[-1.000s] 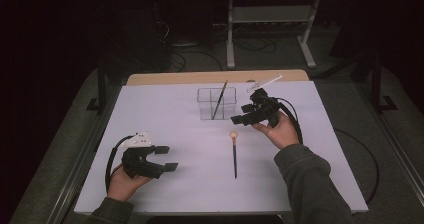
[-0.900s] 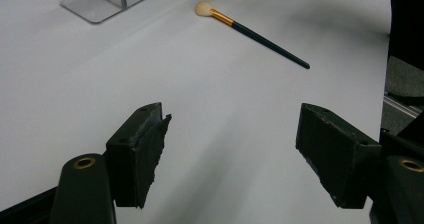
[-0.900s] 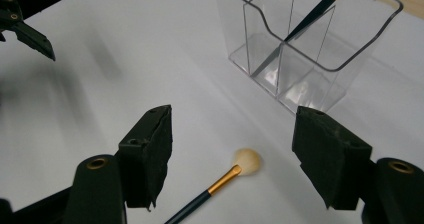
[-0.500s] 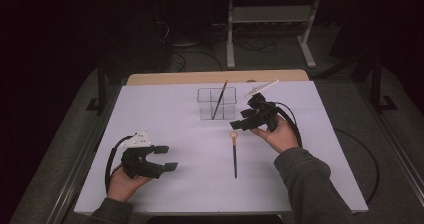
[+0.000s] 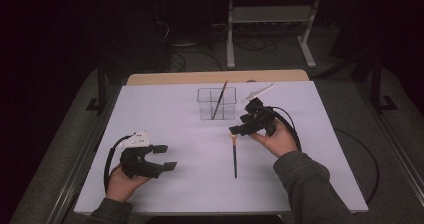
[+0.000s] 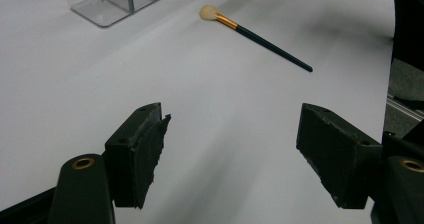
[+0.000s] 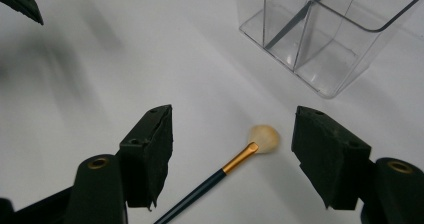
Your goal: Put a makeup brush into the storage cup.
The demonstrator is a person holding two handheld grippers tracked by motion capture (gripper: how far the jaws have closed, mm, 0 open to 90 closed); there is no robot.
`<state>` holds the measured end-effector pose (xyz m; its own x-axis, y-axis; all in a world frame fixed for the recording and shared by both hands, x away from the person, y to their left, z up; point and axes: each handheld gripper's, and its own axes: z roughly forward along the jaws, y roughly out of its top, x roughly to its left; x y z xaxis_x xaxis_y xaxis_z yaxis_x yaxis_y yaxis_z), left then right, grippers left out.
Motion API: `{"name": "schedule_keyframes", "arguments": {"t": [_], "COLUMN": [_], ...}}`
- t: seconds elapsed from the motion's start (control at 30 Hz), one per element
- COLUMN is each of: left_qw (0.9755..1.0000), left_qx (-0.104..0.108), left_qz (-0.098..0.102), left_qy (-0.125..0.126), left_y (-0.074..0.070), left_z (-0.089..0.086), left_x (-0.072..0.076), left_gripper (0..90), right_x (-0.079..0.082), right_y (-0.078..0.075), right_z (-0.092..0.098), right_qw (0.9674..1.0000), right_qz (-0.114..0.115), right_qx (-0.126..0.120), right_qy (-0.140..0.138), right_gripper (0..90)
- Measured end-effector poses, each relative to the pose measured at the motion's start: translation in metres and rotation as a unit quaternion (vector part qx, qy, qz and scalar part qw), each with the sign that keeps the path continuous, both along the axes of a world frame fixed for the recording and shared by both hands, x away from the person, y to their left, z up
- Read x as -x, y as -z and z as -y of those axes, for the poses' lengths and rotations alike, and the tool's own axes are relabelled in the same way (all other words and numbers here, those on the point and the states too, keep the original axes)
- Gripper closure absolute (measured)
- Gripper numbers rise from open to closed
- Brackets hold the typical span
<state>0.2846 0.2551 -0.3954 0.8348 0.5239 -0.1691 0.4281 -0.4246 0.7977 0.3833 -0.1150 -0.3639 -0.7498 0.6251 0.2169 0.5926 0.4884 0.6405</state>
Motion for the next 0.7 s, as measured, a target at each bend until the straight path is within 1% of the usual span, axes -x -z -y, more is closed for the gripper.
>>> {"name": "schedule_keyframes", "arguments": {"t": [0.1,0.13,0.2,0.27,0.37,0.43,0.47,0.53,0.57,0.7], "left_qw": [1.0,1.0,1.0,1.0,1.0,1.0,1.0,1.0,0.9999,1.0], "left_qx": [-0.001,0.001,0.002,0.003,0.004,0.004,0.005,0.007,0.008,0.006], "left_qz": [0.001,0.001,0.002,0.001,0.0,0.0,0.001,0.0,-0.001,-0.002], "left_qy": [0.0,-0.001,-0.002,-0.002,-0.004,-0.004,-0.004,-0.006,-0.008,-0.007], "left_y": [0.0,0.0,0.0,0.0,0.0,0.0,0.0,0.0,0.0,0.0], "left_z": [0.0,0.0,0.001,0.001,0.0,0.0,0.0,0.0,0.0,-0.001], "left_x": [0.0,0.0,0.0,0.001,0.001,0.001,0.001,0.001,0.001,0.001], "left_gripper": [26.3,26.3,26.3,26.2,26.2,26.2,26.2,26.2,26.2,26.2], "right_x": [0.0,0.002,0.004,0.005,0.007,0.008,0.01,0.01,0.011,0.012], "right_y": [0.001,0.001,0.003,0.004,0.009,0.009,0.012,0.013,0.015,0.016], "right_z": [0.0,-0.001,-0.002,-0.003,-0.006,-0.007,-0.008,-0.009,-0.01,-0.011], "right_qw": [1.0,1.0,1.0,0.9999,0.9997,0.9996,0.9994,0.9994,0.999,0.9989], "right_qz": [0.001,-0.006,-0.004,-0.007,-0.012,-0.012,-0.018,-0.015,-0.019,-0.019], "right_qx": [0.003,0.005,0.007,0.009,0.022,0.025,0.03,0.032,0.039,0.043], "right_qy": [-0.003,0.003,-0.001,0.0,-0.002,0.0,0.001,0.0,0.002,0.007], "right_gripper": [31.8,31.9,32.1,32.1,32.8,33.0,33.4,33.7,33.8,35.1]}}
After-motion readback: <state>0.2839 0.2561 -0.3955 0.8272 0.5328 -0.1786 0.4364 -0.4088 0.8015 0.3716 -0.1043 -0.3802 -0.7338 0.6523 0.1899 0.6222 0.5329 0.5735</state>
